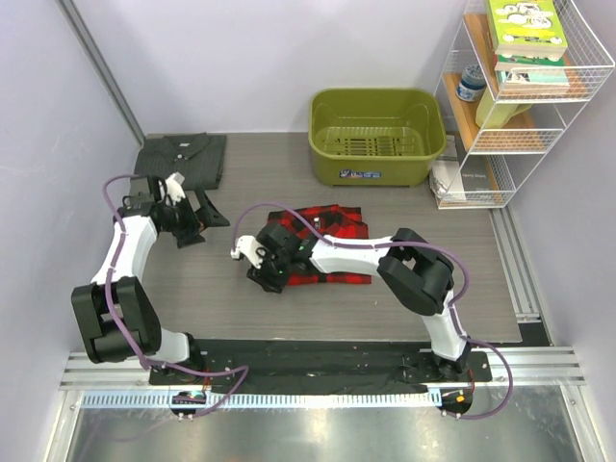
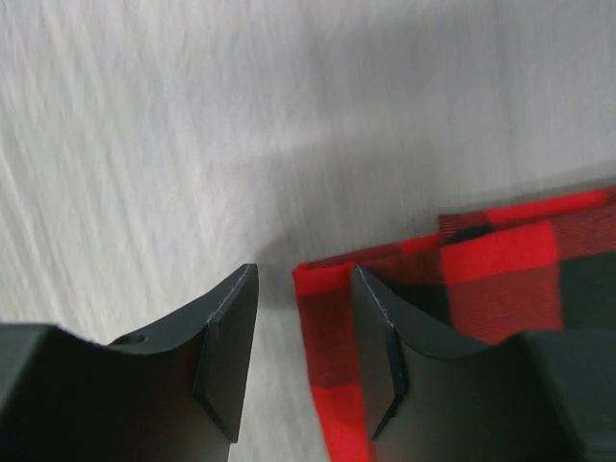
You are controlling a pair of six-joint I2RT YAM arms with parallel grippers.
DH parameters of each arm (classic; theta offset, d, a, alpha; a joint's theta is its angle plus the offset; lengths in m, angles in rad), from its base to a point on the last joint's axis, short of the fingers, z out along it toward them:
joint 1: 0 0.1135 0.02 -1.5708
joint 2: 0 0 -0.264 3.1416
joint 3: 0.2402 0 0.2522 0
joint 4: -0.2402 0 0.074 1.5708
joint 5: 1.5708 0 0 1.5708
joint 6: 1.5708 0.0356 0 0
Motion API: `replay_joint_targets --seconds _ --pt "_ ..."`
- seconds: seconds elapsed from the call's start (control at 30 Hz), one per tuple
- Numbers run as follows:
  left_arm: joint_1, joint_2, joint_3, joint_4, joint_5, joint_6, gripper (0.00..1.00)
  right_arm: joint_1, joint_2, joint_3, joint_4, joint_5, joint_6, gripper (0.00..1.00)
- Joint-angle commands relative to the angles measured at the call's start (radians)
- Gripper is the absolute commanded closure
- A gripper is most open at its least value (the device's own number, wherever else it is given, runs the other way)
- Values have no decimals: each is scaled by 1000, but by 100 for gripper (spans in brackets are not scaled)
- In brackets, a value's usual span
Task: Fold and stack the long sleeve shirts
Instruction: Neatly place the folded shirt to the corner
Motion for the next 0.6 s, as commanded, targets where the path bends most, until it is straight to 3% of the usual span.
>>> replay_joint_targets --seconds 0.0,0.1,0.27,0.57 --pt "22 -4 -30 -14 -75 -14 0 17 33 62 80 95 -38 51" --pt "30 18 -53 -11 -58 -38 0 21 48 41 79 108 -59 60" --pt "30 24 -143 104 34 -107 5 26 18 19 60 126 -59 98" --pt "28 42 -303 371 233 -225 0 24 -111 21 25 86 -29 99"
